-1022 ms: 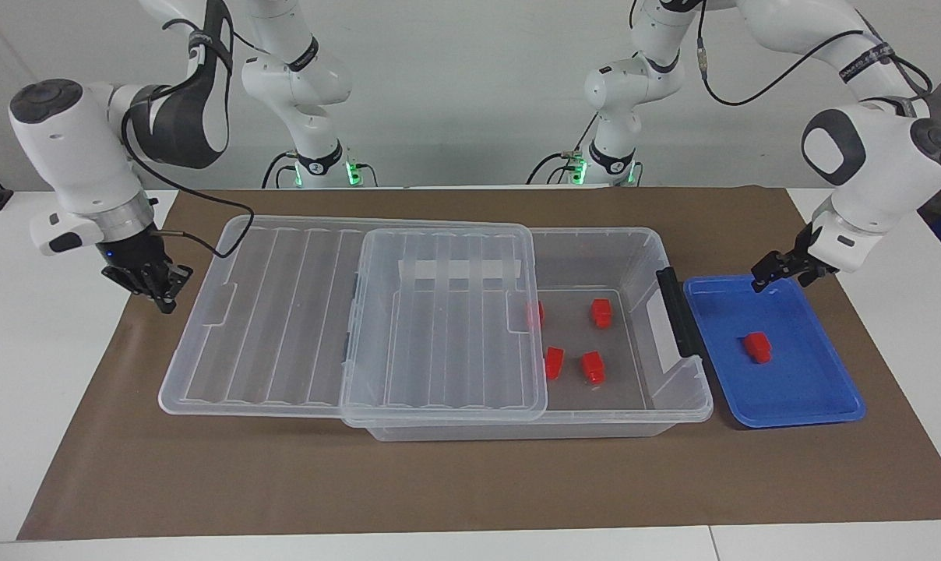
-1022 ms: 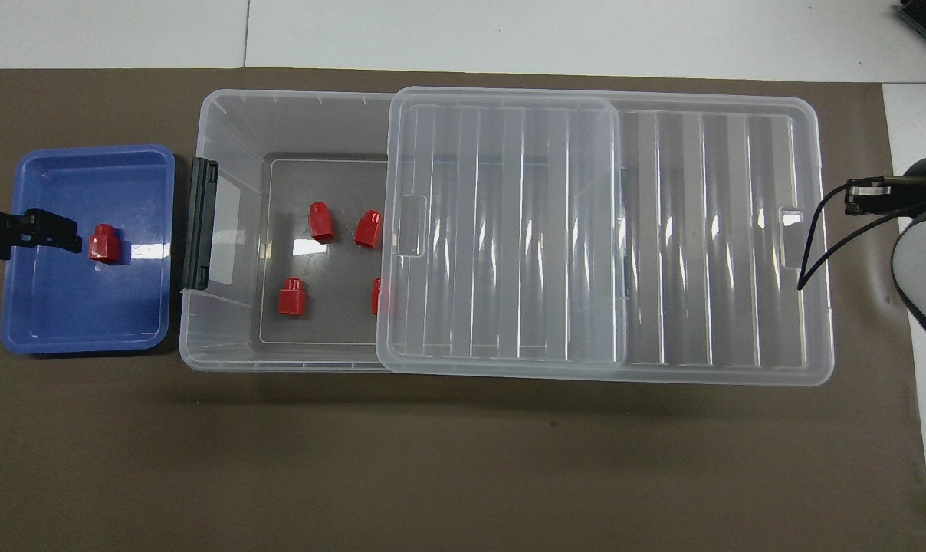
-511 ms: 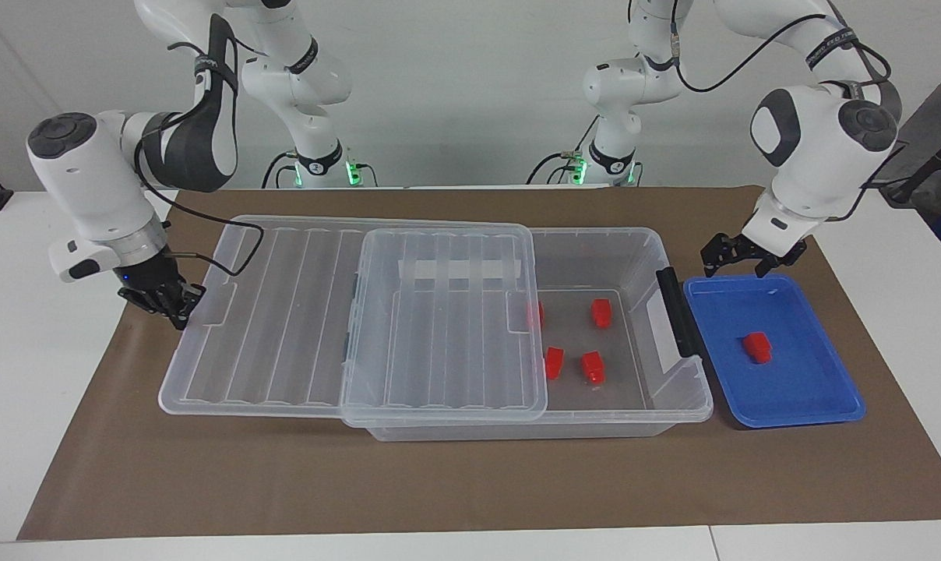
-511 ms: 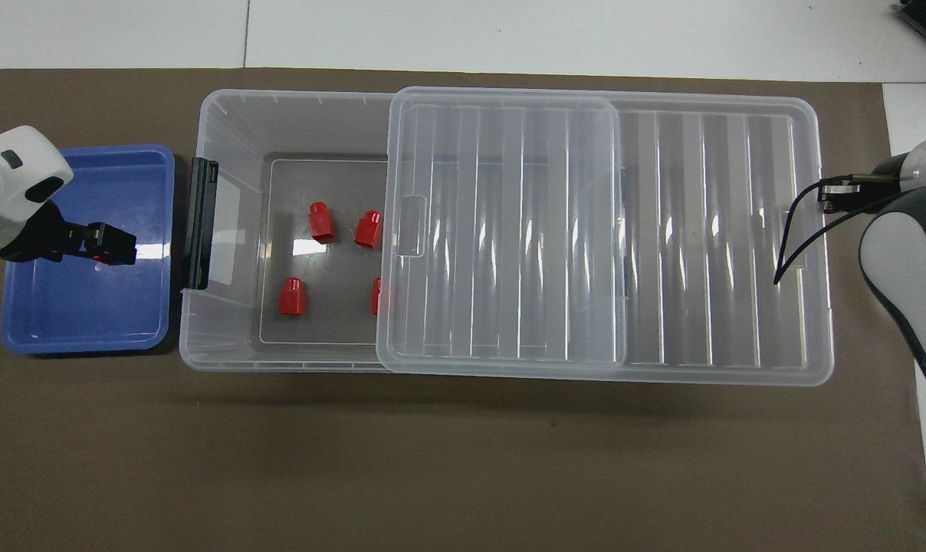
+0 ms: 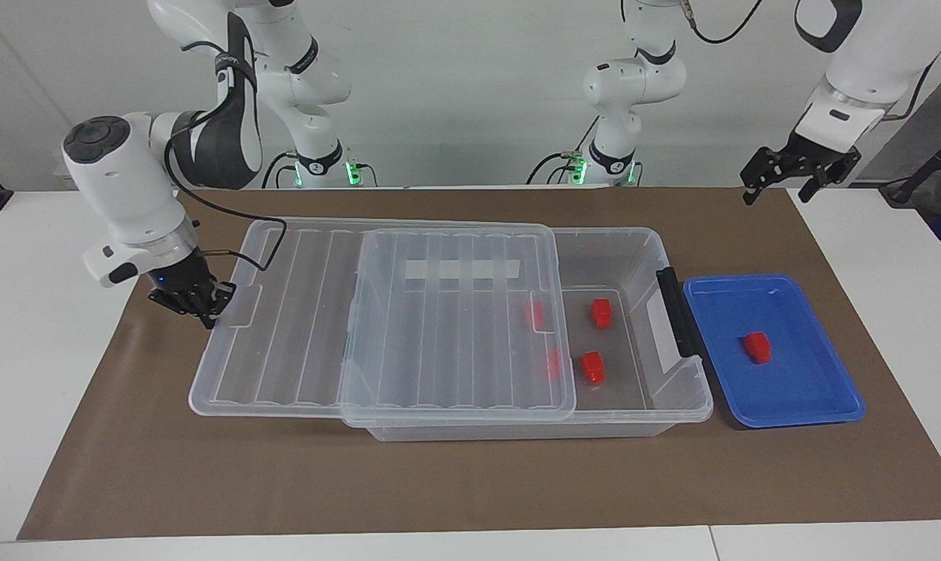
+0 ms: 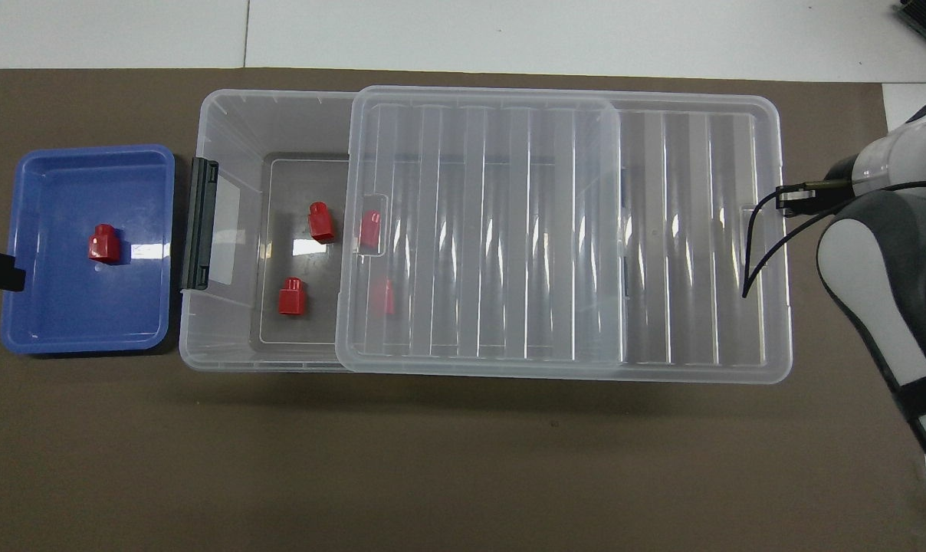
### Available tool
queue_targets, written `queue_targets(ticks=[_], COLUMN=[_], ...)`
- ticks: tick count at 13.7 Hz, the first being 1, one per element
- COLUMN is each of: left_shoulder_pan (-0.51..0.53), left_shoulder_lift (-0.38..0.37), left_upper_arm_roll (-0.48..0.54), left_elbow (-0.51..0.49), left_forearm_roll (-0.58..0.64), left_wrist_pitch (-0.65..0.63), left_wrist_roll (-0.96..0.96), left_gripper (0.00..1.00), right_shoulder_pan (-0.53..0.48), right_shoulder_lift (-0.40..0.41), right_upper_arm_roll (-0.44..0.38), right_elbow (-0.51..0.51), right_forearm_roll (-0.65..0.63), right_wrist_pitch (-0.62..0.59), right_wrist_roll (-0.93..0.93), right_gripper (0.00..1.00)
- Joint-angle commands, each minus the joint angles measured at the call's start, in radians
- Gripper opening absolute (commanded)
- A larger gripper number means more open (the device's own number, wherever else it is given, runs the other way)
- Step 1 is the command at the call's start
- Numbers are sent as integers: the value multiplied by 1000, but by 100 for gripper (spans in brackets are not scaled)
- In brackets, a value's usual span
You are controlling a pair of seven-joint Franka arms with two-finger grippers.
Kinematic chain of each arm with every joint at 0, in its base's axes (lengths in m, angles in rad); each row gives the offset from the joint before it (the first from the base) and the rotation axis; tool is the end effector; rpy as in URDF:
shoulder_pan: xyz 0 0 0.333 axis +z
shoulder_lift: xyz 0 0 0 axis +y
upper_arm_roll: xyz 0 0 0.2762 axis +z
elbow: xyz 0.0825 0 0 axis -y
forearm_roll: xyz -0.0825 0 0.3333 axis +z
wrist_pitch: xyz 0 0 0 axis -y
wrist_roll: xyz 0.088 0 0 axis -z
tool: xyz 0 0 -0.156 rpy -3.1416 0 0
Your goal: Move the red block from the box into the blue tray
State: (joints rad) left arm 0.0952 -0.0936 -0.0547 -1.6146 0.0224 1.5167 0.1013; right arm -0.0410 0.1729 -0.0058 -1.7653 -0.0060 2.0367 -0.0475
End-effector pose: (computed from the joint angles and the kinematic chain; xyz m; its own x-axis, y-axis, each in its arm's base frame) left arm 0.4720 0.0217 0.5583 0.9982 -0.0593 -0.0072 -0.0594 -0.9979 -0.0269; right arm 0.5717 -0.0273 0.4016 0.9952 0.0038 0.0979 0.0027 -0.9999 0.0113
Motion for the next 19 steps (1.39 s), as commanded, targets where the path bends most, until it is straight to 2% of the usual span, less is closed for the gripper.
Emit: queue_targets(ticks=[1,4,6,8,12,14,19], left_shoulder_pan=[-26,-49,-60,-78,-113,-121,-141], left_shoulder_lift=[21,28,17,32,103,100,100], left_upper_arm_roll=[-5,12,59,64,76,75,75], left_elbow=[30,13,-66,-100,-22,-8,32], left_forearm_roll=[11,11,11,11,10,10,11], left_wrist_pitch=[-26,6,149,203,120,56,19], left_wrist_roll=[-3,1,3,4,8,8,0], left_gripper=[100,100,100,100,100,100,100], right_shoulder_pan=[-4,-4,-4,-4,-2,-2,-2], right_shoulder_lift=[-13,-15,-16,-16,-16,-16,-16], right_upper_arm_roll=[39,95,133,171,234,260,290], right_elbow=[1,1,1,1,-5,-5,-3], right_forearm_roll=[24,26,24,24,26,26,26], right_wrist_pitch=[-56,-93,-113,-119,-116,-113,-113], right_wrist_roll=[-45,-45,-46,-46,-41,-38,-38], right_gripper=[0,0,0,0,0,0,0])
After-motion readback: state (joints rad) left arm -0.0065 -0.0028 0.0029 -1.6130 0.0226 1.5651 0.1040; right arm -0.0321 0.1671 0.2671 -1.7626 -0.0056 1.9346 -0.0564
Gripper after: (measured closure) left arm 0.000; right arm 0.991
